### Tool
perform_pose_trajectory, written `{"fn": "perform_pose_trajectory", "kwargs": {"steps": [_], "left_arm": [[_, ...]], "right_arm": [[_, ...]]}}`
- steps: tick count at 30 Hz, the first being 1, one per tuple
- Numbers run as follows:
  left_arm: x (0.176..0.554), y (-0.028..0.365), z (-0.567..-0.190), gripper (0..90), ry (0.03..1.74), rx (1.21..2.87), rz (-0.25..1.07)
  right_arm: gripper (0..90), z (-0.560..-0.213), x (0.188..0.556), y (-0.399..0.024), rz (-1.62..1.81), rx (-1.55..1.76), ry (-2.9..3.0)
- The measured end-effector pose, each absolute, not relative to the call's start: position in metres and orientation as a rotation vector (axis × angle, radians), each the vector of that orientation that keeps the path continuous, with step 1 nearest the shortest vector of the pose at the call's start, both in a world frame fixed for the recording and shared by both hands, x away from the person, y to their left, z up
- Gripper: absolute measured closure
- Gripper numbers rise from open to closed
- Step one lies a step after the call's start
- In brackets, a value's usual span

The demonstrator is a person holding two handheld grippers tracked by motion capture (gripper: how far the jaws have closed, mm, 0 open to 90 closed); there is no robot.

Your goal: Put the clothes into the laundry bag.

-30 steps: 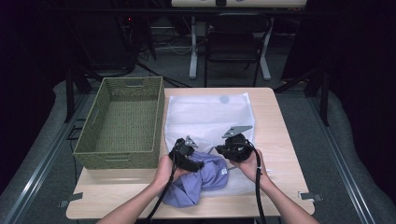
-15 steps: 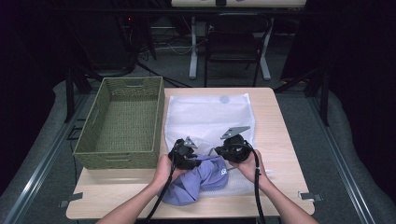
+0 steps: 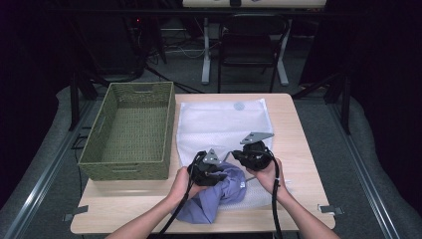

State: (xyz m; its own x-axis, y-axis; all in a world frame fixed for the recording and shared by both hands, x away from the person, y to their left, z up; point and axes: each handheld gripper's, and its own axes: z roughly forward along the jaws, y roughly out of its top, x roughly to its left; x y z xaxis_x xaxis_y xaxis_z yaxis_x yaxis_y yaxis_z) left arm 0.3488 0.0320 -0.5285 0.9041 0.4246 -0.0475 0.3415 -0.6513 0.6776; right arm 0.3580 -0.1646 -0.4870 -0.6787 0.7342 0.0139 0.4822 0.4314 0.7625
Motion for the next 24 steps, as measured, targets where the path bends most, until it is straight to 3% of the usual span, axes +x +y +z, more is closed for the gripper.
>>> {"fn": "perform_pose_trajectory", "kwargs": {"steps": [5,15,17,20,24], "left_arm": [[0.355,0.037,-0.536,67.7,0.594,2.345,0.193],[0.363,0.04,-0.552,66.8,0.671,2.37,0.193],[0.362,0.042,-0.546,61.9,0.683,2.366,0.23],[0.36,0.048,-0.534,47.1,0.721,2.338,0.286],[0.369,0.059,-0.532,38.1,0.816,2.329,0.301]], "right_arm": [[88.4,-0.483,0.355,-0.164,1.136,1.036,2.369],[88.4,-0.473,0.35,-0.163,1.226,1.027,2.381],[88.3,-0.478,0.352,-0.162,1.187,1.018,2.413],[88.3,-0.484,0.353,-0.164,1.151,1.025,2.435],[88.3,-0.485,0.355,-0.166,1.144,1.035,2.436]]}}
